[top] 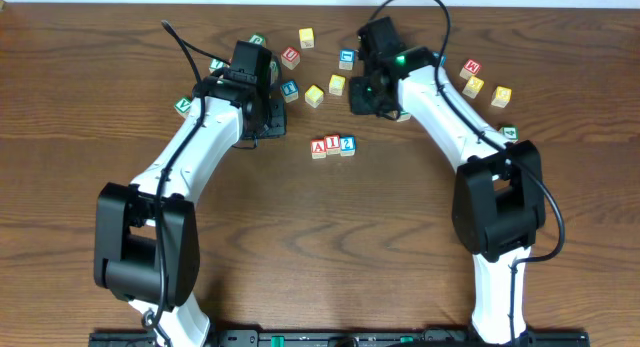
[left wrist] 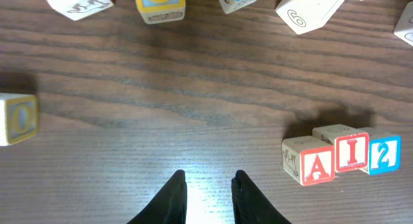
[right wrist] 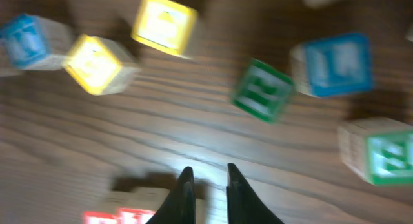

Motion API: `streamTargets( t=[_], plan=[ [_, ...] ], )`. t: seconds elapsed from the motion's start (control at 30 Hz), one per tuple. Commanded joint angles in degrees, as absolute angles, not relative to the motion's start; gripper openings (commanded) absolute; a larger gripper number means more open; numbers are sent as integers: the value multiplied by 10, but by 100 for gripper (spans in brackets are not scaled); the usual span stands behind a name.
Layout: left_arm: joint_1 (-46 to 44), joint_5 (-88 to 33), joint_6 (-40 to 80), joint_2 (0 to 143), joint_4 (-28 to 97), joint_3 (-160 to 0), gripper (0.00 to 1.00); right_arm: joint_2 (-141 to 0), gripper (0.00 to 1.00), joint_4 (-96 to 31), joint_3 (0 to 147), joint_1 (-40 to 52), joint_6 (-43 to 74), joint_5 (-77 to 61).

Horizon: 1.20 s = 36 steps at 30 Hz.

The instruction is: Spell out AI2

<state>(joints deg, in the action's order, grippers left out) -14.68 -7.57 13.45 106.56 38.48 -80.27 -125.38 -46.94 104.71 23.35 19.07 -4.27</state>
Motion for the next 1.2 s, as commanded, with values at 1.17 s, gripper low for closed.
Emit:
streamTargets(
  t=[1.17],
  plan=[
    [-115,26,218,1057,403,-811,21,-1324,1,-418,1056,310,245,-59]
  ],
)
